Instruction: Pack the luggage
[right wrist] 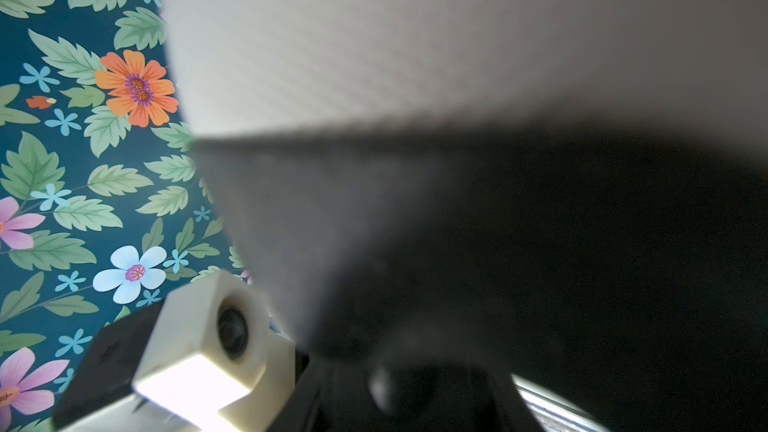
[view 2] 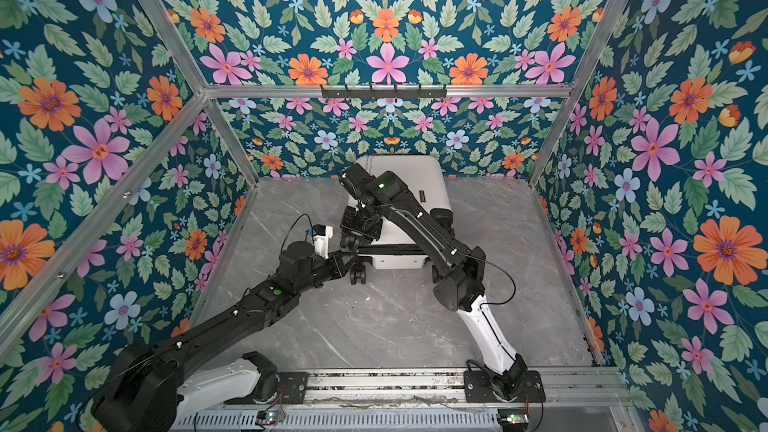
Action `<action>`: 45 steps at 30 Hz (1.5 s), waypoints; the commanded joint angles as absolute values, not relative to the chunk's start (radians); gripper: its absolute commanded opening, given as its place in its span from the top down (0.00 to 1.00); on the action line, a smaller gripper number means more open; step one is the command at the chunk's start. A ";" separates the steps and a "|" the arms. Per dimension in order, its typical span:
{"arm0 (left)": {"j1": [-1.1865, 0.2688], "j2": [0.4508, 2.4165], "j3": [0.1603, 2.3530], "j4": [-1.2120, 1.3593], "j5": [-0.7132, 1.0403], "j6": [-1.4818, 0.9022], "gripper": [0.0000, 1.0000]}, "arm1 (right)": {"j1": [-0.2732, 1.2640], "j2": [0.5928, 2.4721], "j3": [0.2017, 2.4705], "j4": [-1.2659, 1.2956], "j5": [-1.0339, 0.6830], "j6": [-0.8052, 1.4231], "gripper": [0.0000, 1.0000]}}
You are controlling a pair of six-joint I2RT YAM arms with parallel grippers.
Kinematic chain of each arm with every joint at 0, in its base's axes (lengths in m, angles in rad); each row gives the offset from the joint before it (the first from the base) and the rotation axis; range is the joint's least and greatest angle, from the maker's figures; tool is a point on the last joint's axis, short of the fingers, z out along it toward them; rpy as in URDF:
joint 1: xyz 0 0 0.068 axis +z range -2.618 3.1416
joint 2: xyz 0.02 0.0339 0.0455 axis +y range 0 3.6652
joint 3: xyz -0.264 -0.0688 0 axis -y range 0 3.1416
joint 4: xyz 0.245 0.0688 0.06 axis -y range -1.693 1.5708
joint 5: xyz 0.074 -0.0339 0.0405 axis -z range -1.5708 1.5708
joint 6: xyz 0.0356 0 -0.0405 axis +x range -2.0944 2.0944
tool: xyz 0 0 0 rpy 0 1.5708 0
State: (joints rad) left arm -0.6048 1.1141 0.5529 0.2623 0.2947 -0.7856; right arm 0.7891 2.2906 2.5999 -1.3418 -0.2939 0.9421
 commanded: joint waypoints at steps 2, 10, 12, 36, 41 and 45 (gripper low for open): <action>-0.611 1.081 0.547 0.437 0.363 -0.820 1.00 | 0.780 2.278 2.596 -1.256 -0.169 0.983 0.86; -0.564 1.085 0.512 0.431 0.345 -0.861 1.00 | 0.756 2.086 2.487 -1.348 -0.086 0.875 0.31; -0.543 1.085 0.507 0.434 0.344 -0.874 1.00 | 0.746 2.011 2.419 -1.372 -0.055 0.846 0.28; -0.353 1.105 0.498 0.405 0.419 -0.884 1.00 | 0.588 1.676 1.798 -1.341 0.013 0.628 0.18; -0.353 1.089 0.482 0.402 0.413 -0.885 1.00 | 0.588 1.770 1.853 -1.337 -0.004 0.611 0.18; -0.354 1.079 0.471 0.397 0.409 -0.885 1.00 | 0.586 1.827 1.865 -1.340 0.000 0.606 0.18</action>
